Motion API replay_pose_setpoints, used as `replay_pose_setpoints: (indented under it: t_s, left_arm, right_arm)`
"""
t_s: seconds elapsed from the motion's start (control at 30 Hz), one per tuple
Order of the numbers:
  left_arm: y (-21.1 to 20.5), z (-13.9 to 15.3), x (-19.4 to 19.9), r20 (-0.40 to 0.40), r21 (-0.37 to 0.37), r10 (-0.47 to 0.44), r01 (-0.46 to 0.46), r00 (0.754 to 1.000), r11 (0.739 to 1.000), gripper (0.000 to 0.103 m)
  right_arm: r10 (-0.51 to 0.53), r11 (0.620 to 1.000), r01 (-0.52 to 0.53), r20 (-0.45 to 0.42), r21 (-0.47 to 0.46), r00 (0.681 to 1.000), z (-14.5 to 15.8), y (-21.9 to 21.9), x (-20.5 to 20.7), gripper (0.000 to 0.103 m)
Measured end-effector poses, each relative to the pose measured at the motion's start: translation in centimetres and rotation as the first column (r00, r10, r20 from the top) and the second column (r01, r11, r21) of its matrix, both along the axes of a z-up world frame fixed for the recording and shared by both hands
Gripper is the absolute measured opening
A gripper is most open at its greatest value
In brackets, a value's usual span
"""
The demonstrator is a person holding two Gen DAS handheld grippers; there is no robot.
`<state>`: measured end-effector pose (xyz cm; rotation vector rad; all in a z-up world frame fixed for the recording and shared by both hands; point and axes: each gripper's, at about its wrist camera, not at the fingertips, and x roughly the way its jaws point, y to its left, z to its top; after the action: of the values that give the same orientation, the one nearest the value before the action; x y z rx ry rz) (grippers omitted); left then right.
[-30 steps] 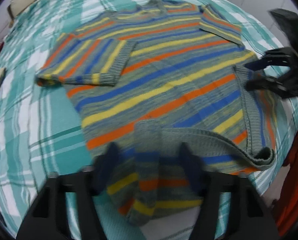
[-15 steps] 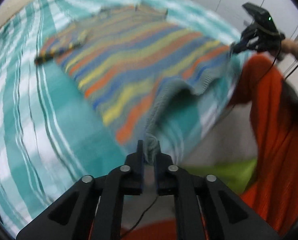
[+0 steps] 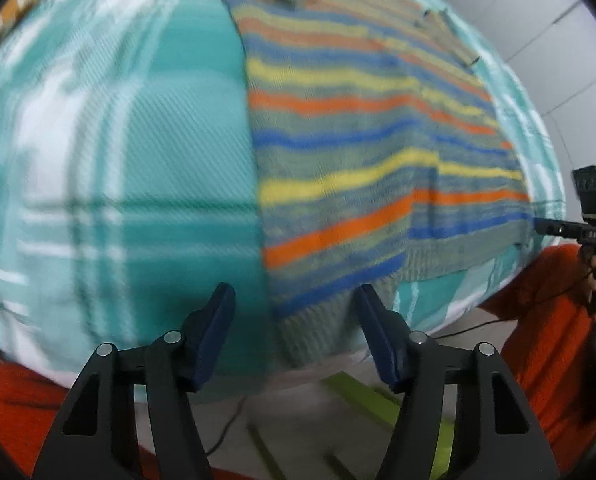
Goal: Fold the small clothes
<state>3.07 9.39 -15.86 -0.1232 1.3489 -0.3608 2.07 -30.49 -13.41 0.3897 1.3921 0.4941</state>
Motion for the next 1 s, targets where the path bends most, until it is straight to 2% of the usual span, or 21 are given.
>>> replay_pose_setpoints:
  t_s: [0.03,0.07,0.1,0.13,0.2,0.23,0.3,0.37,0.47,0.5,0.57,0.6,0.63,0.7,0.73,0.77,0.8,0.83,0.87,1.0]
  left_arm:
    - [-0.4,-0.4,-0.3,0.0,0.002,0.01,-0.01,1.0,1.0,0.065]
    - [-0.7,-0.4,-0.5,0.007,0.012,0.016,-0.016,1.0,1.0,0.064]
    - [-0.9,-0.4,-0.4,0.01,0.02,0.011,-0.011,1.0,1.0,0.046]
    - [-0.9,-0.2,-0.4,0.002,0.005,-0.007,0.007,1.0,1.0,0.005]
    - [0.1,0.7,-0.6,-0.024,-0.084,-0.026,0.024,0.999,0.996,0.004]
    - [1.0,1.9,-0.8,0.011,-0.089,-0.042,0.043,0.999,0.995,0.004]
    - [1.9,2.8,-1.2,0.034,-0.056,-0.074,0.076,0.997,0.996,0.004]
    - [2.4,2.4,-1.2,0.012,-0.032,-0.088,0.088,0.996,0.996,0.004]
    - [1.2,0.9,-0.8,-0.034,0.025,-0.113,0.114,0.993,0.993,0.007]
    - [1.0,0.6,-0.6,-0.04,0.037,-0.109,0.111,0.993,0.993,0.01]
    - [1.3,0.7,-0.7,-0.038,0.027,-0.074,0.075,0.996,0.997,0.027]
    - [1.5,0.9,-0.6,-0.032,-0.004,-0.052,0.052,0.998,0.999,0.046]
    - [2.0,1.1,-0.8,-0.021,-0.033,-0.02,0.02,1.0,0.999,0.059]
    - [2.3,1.0,-0.8,-0.011,-0.074,0.02,-0.021,1.0,0.997,0.06]
    - [2.3,0.8,-0.6,-0.014,-0.08,0.034,-0.035,0.999,0.996,0.057]
    - [2.4,0.5,-0.6,-0.014,-0.082,0.047,-0.048,0.999,0.995,0.049]
    - [2.2,0.1,-0.6,-0.017,-0.085,0.058,-0.059,0.998,0.995,0.008]
    - [1.8,-0.6,-0.2,-0.046,-0.088,0.061,-0.065,0.997,0.994,0.003]
    - [1.7,-0.8,0.0,-0.053,-0.079,0.077,-0.081,0.996,0.994,0.003]
    - [2.3,0.7,-0.9,-0.034,0.005,0.055,-0.055,0.998,0.998,0.002]
  right_arm:
    - [-0.03,0.998,0.031,-0.023,0.047,0.999,-0.9,0.3,0.0,0.054]
    - [-0.049,0.995,0.052,-0.037,0.09,0.998,-1.6,1.0,0.3,0.047]
    - [-0.053,0.992,0.058,-0.043,0.116,0.998,-1.9,1.4,0.4,0.036]
    - [-0.046,0.991,0.051,-0.045,0.124,0.998,-2.0,1.8,0.5,0.006]
    - [-0.045,0.989,0.052,-0.052,0.138,0.998,-1.2,1.7,0.2,0.005]
    - [-0.028,0.991,0.033,-0.039,0.13,0.999,0.0,1.5,-0.1,0.005]
    - [-0.015,0.995,0.017,-0.024,0.096,1.0,1.3,1.0,-0.6,0.005]
    - [-0.033,0.998,0.034,-0.028,0.056,0.999,2.0,0.2,-0.8,0.005]
    - [-0.039,0.999,0.04,-0.062,0.005,0.997,0.3,1.1,-0.1,0.005]
    - [-0.038,0.999,0.037,-0.07,-0.013,0.997,-0.2,0.8,0.1,0.005]
    - [-0.036,0.999,0.034,-0.077,-0.031,0.996,-1.4,1.2,0.2,0.005]
    - [-0.034,0.999,0.032,-0.069,-0.038,0.997,-1.5,1.3,0.1,0.005]
    - [-0.03,0.999,0.028,-0.052,-0.04,0.998,-1.4,1.5,0.2,0.006]
    - [-0.036,0.999,0.034,-0.037,-0.034,0.999,-1.2,1.4,-0.2,0.009]
    - [-0.042,0.999,0.042,-0.034,-0.024,0.999,-1.1,1.3,-0.1,0.017]
    - [-0.046,0.999,0.045,-0.033,-0.012,0.998,-1.0,1.0,-0.1,0.022]
    - [-0.051,0.999,0.051,-0.032,0.002,0.998,-1.0,1.0,0.0,0.022]
    - [-0.058,0.998,0.058,-0.03,0.009,0.998,-1.2,0.9,0.1,0.021]
    - [-0.062,0.998,0.062,-0.037,0.009,0.997,-1.5,0.9,0.2,0.005]
    - [-0.034,0.998,0.03,-0.078,-0.048,0.996,-1.4,0.7,-0.4,0.005]
